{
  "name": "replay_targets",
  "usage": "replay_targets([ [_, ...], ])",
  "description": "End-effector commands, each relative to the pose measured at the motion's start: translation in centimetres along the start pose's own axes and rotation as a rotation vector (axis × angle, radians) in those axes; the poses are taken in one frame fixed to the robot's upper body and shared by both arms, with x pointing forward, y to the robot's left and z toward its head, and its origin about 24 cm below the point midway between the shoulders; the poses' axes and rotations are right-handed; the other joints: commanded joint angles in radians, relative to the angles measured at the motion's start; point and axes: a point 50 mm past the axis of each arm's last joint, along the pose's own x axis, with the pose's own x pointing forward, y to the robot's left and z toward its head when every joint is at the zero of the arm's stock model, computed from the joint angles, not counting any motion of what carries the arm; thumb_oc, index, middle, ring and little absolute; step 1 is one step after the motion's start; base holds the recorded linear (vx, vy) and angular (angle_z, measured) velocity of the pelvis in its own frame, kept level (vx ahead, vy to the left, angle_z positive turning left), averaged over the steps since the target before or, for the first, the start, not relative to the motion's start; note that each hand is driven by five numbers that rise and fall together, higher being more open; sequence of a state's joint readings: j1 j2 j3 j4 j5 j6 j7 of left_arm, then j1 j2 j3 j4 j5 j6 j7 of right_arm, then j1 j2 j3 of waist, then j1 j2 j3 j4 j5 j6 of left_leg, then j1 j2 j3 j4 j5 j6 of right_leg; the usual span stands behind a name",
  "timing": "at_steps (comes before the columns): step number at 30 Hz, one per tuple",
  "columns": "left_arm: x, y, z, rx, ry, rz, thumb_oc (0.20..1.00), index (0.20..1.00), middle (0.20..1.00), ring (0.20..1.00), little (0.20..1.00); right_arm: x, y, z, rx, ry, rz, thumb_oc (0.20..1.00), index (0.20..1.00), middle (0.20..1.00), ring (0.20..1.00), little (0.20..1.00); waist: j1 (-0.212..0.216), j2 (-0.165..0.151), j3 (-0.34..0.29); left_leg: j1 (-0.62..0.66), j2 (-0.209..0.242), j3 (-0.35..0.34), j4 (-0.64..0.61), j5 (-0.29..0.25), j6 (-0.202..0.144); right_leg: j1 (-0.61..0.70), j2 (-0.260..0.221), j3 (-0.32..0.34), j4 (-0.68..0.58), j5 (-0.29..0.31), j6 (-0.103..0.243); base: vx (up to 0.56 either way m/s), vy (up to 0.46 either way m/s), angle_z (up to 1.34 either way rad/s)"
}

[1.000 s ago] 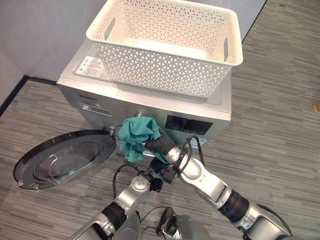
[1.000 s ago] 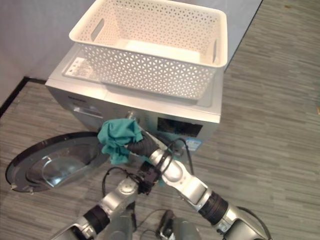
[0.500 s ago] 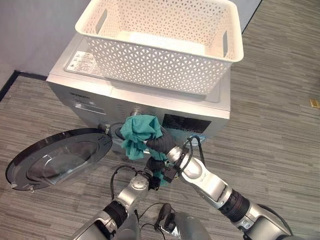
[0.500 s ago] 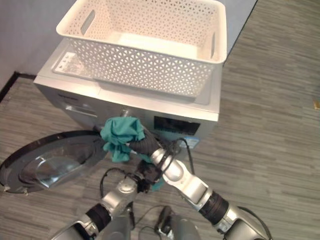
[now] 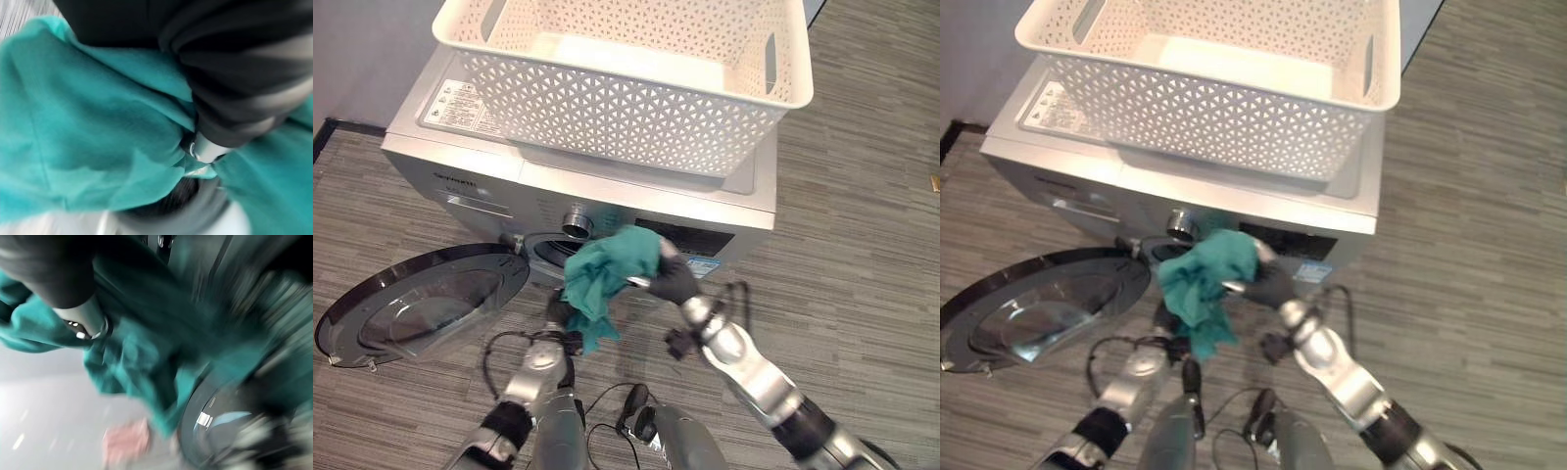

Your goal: Grab the laundry basket,head to the washer,open it,put in the laundry and shut it.

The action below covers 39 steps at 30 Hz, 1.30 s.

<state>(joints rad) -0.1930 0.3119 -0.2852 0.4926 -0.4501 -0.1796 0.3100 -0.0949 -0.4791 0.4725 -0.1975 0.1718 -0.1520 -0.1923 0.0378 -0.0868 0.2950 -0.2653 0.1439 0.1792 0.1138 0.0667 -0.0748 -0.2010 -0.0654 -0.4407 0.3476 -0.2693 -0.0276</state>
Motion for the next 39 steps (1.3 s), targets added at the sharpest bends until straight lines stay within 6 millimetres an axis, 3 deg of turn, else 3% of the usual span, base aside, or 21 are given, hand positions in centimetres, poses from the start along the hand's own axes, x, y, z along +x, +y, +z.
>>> replay_targets([
  [1, 0.0, -2.6, 1.7, -0.047, -0.131, -0.05, 0.2, 0.2, 0.2, 0.2, 0.2, 1.7, 0.4, 5.1, 0.013, -0.306, -0.005, 1.0, 1.0, 1.0, 1.0, 1.0, -0.016, -0.002, -0.03, -0.075, -0.031, 0.092, -0.11, 0.131, 0.032, 0.11, 0.076, 0.006, -0.033, -0.081, -0.041, -0.01, 0.033, -0.13],
  [5, -0.3, -0.8, 0.8, -0.069, -0.111, 0.017, 0.2, 0.2, 0.2, 0.2, 0.2, -0.7, -1.9, 3.7, -0.061, -0.239, -0.092, 1.0, 1.0, 1.0, 1.0, 1.0, -0.037, 0.003, -0.04, -0.07, -0.031, 0.096, -0.105, 0.127, 0.032, 0.112, 0.078, 0.015, -0.029, -0.086, -0.042, 0.0, 0.027, -0.14],
  [9, -0.6, 0.0, 0.4, -0.073, -0.105, 0.043, 0.2, 0.2, 0.2, 0.2, 0.2, -2.9, -3.9, 3.6, -0.111, -0.213, -0.203, 1.0, 1.0, 1.0, 1.0, 1.0, -0.061, 0.007, -0.053, -0.072, -0.033, 0.103, -0.106, 0.122, 0.035, 0.108, 0.078, 0.019, -0.029, -0.087, -0.04, 0.02, 0.049, -0.05],
  [10, -0.9, 0.9, 0.0, -0.086, -0.092, 0.079, 0.2, 0.2, 0.2, 0.2, 0.2, -5.0, -6.2, 3.6, -0.177, -0.183, -0.339, 1.0, 1.0, 1.0, 1.0, 1.0, -0.091, 0.002, -0.062, -0.074, -0.033, 0.113, -0.104, 0.117, 0.036, 0.104, 0.079, 0.029, -0.031, -0.085, -0.038, 0.02, 0.046, -0.05],
  [11, -1.0, 1.2, -0.1, -0.088, -0.091, 0.084, 0.2, 0.2, 0.2, 0.2, 0.2, -5.7, -6.9, 3.5, -0.209, -0.159, -0.377, 1.0, 1.0, 1.0, 1.0, 1.0, -0.095, 0.003, -0.067, -0.077, -0.033, 0.115, -0.103, 0.115, 0.037, 0.1, 0.079, 0.032, -0.03, -0.084, -0.037, 0.04, 0.083, -0.14],
  [12, -1.4, 2.2, -0.3, -0.104, -0.094, 0.111, 0.2, 0.2, 0.2, 0.2, 0.2, -8.5, -10.0, 2.2, -0.362, -0.04, -0.546, 1.0, 1.0, 1.0, 1.0, 1.0, -0.122, 0.001, -0.075, -0.083, -0.033, 0.122, -0.098, 0.11, 0.038, 0.093, 0.079, 0.046, -0.034, -0.08, -0.036, 0.02, 0.057, -0.19],
  [14, -1.7, 2.5, -0.5, -0.125, -0.087, 0.11, 0.2, 0.2, 0.2, 0.2, 0.2, -11.2, -11.9, -0.4, -0.384, 0.132, -0.681, 1.0, 1.0, 1.0, 1.0, 1.0, -0.132, 0.003, -0.086, -0.091, -0.032, 0.125, -0.096, 0.107, 0.039, 0.087, 0.079, 0.05, -0.038, -0.077, -0.035, 0.02, 0.041, -0.2],
  [16, -1.9, 2.3, -1.5, -0.177, -0.033, 0.089, 0.2, 0.2, 0.2, 0.2, 0.2, -16.9, -13.2, -6.1, -0.329, 0.502, -0.866, 1.0, 1.0, 1.0, 1.0, 1.0, -0.137, -0.003, -0.094, -0.106, -0.033, 0.126, -0.096, 0.105, 0.041, 0.079, 0.08, 0.051, -0.049, -0.068, -0.035, 0.0, 0.009, -0.28],
  [17, -1.9, 2.3, -1.5, -0.178, -0.034, 0.088, 0.2, 0.2, 0.2, 0.2, 0.2, -16.9, -13.2, -6.2, -0.328, 0.501, -0.867, 1.0, 1.0, 1.0, 1.0, 1.0, -0.137, -0.003, -0.095, -0.107, -0.033, 0.126, -0.095, 0.105, 0.041, 0.079, 0.08, 0.051, -0.049, -0.068, -0.035, -0.01, -0.012, -0.19],
  [19, -1.7, 2.0, -1.7, -0.203, -0.009, 0.086, 0.2, 0.2, 0.2, 0.2, 0.2, -18.2, -12.5, -8.4, -0.236, 0.613, -0.915, 1.0, 1.0, 1.0, 1.0, 1.0, -0.135, -0.01, -0.091, -0.118, -0.036, 0.126, -0.091, 0.104, 0.043, 0.073, 0.081, 0.046, -0.049, -0.066, -0.036, -0.01, -0.01, -0.09],
  [23, -1.0, 0.8, -1.4, -0.271, -0.002, 0.074, 0.2, 0.2, 0.2, 0.2, 0.2, -19.1, -9.6, -11.6, -0.077, 0.759, -0.868, 1.0, 1.0, 1.0, 1.0, 1.0, -0.126, -0.021, -0.06, -0.15, -0.045, 0.12, -0.075, 0.105, 0.047, 0.048, 0.078, 0.03, -0.04, -0.063, -0.042, -0.02, -0.012, 0.02],
  [33, 0.4, -0.8, -0.5, -0.455, 0.007, 0.123, 0.2, 0.2, 0.2, 0.2, 0.2, -17.0, -5.5, -13.6, 0.147, 0.786, -0.753, 1.0, 1.0, 1.0, 1.0, 1.0, -0.106, -0.059, -0.007, -0.203, -0.051, 0.119, -0.06, 0.108, 0.043, 0.008, 0.08, -0.001, -0.024, -0.067, -0.05, 0.0, -0.02, 0.1],
  [37, 1.7, -1.8, 1.5, -0.52, -0.034, 0.123, 0.2, 0.2, 0.2, 0.2, 0.2, -17.6, -3.3, -15.9, 0.26, 0.911, -0.772, 1.0, 1.0, 1.0, 1.0, 1.0, -0.09, -0.075, 0.031, -0.241, -0.055, 0.11, -0.05, 0.107, 0.043, -0.023, 0.081, -0.017, -0.016, -0.063, -0.052, 0.0, -0.041, 0.08],
  [39, 2.1, -2.2, 2.6, -0.542, -0.066, 0.116, 0.2, 0.2, 0.2, 0.2, 0.2, -17.1, -2.6, -16.1, 0.281, 0.913, -0.748, 1.0, 1.0, 1.0, 1.0, 1.0, -0.088, -0.079, 0.045, -0.253, -0.057, 0.109, -0.049, 0.107, 0.043, -0.038, 0.082, -0.023, -0.011, -0.063, -0.054, -0.01, -0.025, 0.09],
])
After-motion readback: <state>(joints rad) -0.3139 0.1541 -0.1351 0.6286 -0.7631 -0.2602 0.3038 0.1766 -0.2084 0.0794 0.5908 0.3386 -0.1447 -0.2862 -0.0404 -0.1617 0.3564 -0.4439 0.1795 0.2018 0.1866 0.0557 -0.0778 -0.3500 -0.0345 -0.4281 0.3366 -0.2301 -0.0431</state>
